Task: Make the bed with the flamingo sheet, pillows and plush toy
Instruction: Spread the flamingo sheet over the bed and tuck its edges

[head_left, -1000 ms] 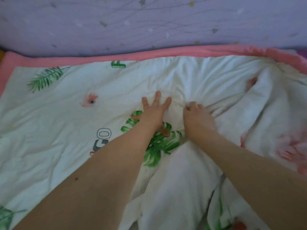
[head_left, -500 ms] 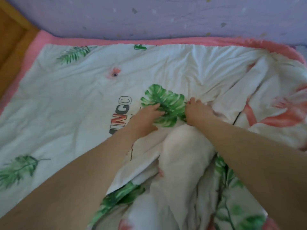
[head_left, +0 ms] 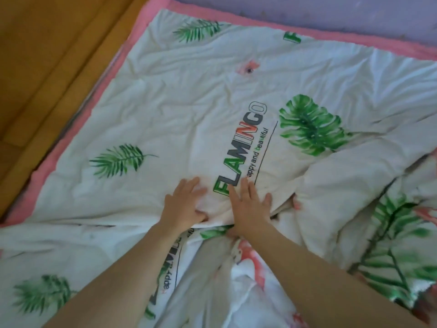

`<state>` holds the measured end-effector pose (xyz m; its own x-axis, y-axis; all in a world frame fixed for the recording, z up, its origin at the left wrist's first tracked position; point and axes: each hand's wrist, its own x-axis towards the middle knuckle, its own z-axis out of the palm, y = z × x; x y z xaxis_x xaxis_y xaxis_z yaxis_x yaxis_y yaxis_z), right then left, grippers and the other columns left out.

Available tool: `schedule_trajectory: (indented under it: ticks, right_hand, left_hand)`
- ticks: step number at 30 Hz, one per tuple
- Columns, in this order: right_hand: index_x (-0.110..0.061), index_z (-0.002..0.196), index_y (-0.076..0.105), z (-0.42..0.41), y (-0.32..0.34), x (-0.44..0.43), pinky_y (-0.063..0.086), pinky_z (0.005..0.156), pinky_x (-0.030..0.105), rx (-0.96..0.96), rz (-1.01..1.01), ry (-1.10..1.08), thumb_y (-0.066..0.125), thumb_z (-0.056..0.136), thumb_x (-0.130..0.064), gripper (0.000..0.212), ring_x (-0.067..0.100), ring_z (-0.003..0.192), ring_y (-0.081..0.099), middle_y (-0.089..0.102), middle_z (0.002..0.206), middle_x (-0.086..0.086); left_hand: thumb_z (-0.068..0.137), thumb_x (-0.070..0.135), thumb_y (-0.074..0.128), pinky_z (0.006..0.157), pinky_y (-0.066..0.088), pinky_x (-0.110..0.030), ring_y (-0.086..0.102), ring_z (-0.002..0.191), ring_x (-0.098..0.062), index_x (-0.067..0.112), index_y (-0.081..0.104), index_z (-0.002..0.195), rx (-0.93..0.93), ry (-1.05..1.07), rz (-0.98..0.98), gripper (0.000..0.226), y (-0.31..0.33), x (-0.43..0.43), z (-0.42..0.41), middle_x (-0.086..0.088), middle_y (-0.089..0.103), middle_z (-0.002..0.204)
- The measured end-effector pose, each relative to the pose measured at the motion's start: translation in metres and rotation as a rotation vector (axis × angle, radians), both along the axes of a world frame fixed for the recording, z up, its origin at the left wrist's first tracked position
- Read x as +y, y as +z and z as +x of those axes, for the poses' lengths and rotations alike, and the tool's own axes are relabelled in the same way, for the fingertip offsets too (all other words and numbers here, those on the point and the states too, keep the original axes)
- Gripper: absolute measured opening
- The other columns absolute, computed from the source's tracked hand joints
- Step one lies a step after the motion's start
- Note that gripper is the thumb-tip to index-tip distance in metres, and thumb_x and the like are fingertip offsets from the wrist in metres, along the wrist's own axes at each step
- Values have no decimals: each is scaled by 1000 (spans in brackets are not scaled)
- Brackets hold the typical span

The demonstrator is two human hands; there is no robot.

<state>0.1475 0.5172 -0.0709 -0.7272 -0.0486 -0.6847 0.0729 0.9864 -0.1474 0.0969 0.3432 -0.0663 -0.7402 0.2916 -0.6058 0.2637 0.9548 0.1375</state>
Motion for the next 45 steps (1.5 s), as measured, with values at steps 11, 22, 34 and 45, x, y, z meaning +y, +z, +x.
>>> schedule_trajectory:
  ticks: [11,22,34,45]
  right_hand:
    - [-14,145,-27,-15,-19,-36,21,107,65,-99,262,22,64,87,-26,108,41,143,-18,-35,148,25]
    - [-12,144,-29,-27,-28,-42,21,105,68,-124,277,-13,48,95,-14,91,43,141,-21,-32,149,25]
    - [-7,145,-25,-26,-29,-55,24,105,64,-119,312,-26,42,98,-15,82,47,140,-18,-30,147,31]
    - [-9,148,-20,-30,-29,-49,25,105,64,-121,302,-3,60,91,-23,99,46,142,-15,-27,150,28]
  left_hand:
    - [75,58,66,100,11,-77,-21,143,-33,44,-17,145,-54,-44,-70,109,-30,-7,1,5,-32,153]
    - [71,74,53,98,-4,-79,-35,137,-35,47,-34,135,-128,-144,-75,112,-42,-16,-13,3,-46,145]
    - [68,72,59,92,-15,-80,-45,129,-35,47,-40,129,-135,-191,-27,119,-53,-28,-14,3,-51,141]
    - [72,69,59,94,-14,-79,-40,133,-35,46,-29,139,-106,-197,-17,112,-52,-26,-17,3,-45,146]
